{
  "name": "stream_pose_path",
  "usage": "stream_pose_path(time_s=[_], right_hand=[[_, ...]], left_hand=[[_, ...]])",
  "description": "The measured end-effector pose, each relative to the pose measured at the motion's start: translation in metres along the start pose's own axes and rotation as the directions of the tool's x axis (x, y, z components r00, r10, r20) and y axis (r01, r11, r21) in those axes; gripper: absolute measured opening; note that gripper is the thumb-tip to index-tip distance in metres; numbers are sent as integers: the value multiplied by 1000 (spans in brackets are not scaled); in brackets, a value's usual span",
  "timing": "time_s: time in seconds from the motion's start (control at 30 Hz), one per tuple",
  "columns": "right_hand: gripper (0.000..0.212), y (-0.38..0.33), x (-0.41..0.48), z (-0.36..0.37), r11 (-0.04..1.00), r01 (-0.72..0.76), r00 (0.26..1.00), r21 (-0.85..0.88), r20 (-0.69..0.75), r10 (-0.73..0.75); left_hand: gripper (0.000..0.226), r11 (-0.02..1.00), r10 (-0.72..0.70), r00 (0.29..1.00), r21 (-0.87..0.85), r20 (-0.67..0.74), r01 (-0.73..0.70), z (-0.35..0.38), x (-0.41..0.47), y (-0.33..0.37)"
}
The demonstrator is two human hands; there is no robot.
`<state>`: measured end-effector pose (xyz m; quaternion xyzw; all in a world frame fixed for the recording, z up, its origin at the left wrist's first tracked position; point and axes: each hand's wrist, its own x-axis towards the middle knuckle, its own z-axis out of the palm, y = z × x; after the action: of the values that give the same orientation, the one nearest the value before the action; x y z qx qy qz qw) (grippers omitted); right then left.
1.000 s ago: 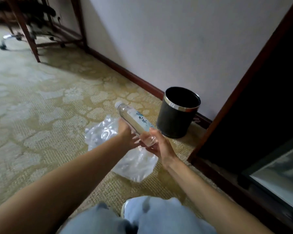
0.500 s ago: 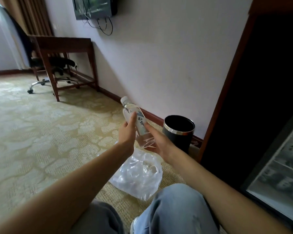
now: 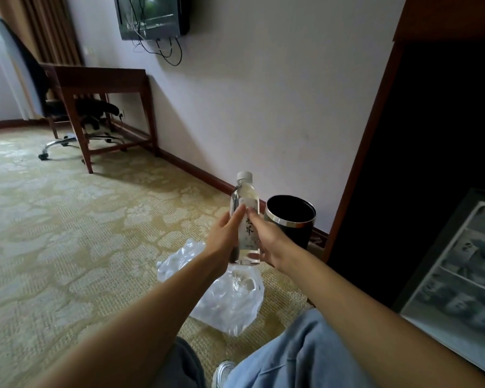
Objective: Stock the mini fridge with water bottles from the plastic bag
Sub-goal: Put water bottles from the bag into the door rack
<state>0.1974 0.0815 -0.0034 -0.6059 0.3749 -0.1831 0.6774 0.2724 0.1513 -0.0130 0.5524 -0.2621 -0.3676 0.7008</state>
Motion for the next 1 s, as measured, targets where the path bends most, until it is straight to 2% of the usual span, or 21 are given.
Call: stream_pose_path(time_s=[0.13, 0.23, 0.33, 0.43, 0.57, 0.73, 0.87, 0.93, 1.0], right_hand=[[38, -1, -1, -13, 998, -18, 999, 55, -32, 20], [47, -6, -10, -25, 994, -34, 992, 102, -115, 46], [52, -10, -18, -47, 995, -69, 975, 74, -208, 83], [52, -5, -26, -73, 995, -70, 937, 66, -337, 89], [48, 15, -39, -109, 995, -44, 846, 95, -527, 87], [53, 41, -71, -182, 968, -107, 808, 226, -548, 217], [37, 54, -108, -245, 913, -89, 737, 398, -591, 329], [33, 60, -136, -278, 906, -110, 694, 408, -621, 364], [33, 69, -166, -310, 909, -156, 664, 386, -640, 386]], left_hand=[[39, 999, -35, 999, -38, 37, 36, 11, 8, -2], [41, 991, -98, 992, -86, 80, 105, 33, 10, -6], [44, 973, -163, 977, -141, 136, 182, 62, 13, -12], [47, 963, -227, 956, -106, 184, 249, 99, 15, -24], [38, 956, -266, 924, -48, 274, 289, 141, 17, -47], [48, 920, -367, 831, 32, 419, 390, 206, 11, -87], [49, 869, -448, 745, 44, 494, 493, 283, -21, -125], [50, 845, -479, 703, 61, 526, 531, 317, -43, -142], [49, 808, -514, 624, 87, 588, 583, 346, -67, -154]])
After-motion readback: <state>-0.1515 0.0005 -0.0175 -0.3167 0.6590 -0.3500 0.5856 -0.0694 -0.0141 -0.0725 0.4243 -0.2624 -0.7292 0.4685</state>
